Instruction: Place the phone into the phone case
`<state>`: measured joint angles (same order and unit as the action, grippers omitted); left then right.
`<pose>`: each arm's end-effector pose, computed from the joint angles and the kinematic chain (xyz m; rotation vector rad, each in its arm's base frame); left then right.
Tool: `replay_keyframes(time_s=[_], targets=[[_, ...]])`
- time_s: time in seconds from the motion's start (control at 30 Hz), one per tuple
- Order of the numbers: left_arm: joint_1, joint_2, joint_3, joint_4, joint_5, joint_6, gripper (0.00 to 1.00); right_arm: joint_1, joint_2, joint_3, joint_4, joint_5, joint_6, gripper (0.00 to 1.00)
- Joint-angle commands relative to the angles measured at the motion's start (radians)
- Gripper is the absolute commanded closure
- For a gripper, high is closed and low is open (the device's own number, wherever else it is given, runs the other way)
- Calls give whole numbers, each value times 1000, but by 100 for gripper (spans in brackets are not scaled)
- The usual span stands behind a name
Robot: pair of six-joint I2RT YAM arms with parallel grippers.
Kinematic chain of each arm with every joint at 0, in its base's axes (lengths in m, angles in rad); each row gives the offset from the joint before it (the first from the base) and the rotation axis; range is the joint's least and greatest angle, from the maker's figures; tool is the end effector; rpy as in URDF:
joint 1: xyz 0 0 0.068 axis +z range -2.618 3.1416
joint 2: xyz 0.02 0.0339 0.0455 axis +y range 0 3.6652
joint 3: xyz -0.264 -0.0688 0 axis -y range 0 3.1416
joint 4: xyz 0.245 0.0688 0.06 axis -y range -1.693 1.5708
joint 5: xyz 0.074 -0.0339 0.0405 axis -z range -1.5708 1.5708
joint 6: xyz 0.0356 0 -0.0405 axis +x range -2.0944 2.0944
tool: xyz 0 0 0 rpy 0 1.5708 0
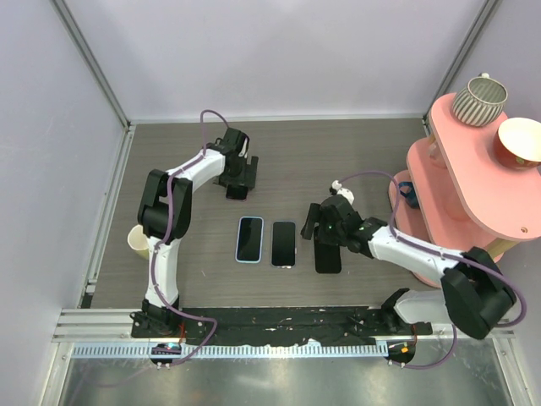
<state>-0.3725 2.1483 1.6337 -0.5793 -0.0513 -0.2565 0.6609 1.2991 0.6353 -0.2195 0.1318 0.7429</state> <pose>0.4265 -0.1647 0.1690 0.1381 2.6658 -0.1356 0.1990 0.1488 0.1797 0.1613 2.4932 0.4514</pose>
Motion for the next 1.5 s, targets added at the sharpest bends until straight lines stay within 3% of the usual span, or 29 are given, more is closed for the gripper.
replay_keyframes(time_s=[0.0,0.1,0.23,0.4,0.53,0.77,1.17,1.47], targets=[[3,15,3,24,-2,34,10,2,-125,75,-24,41,-22,9],[3,21,-3,16,-13,40,19,2,-185,70,-32,91,-42,6],[3,6,-32,18,-16,42,41,-3,-221,93,-31,127,-69,0],[4,-51,-99,52,33,5,50,-32,-147,184,32,46,-74,0],[4,-108,-149,87,126,-33,52,-64,-43,242,94,22,5,5],[4,-205,-222,151,232,-101,56,-107,153,247,416,-118,216,21],[3,-304,-327,257,373,-173,59,-109,509,432,561,-273,277,32],[-6,-352,-380,329,449,-224,60,-109,627,498,611,-323,319,46]])
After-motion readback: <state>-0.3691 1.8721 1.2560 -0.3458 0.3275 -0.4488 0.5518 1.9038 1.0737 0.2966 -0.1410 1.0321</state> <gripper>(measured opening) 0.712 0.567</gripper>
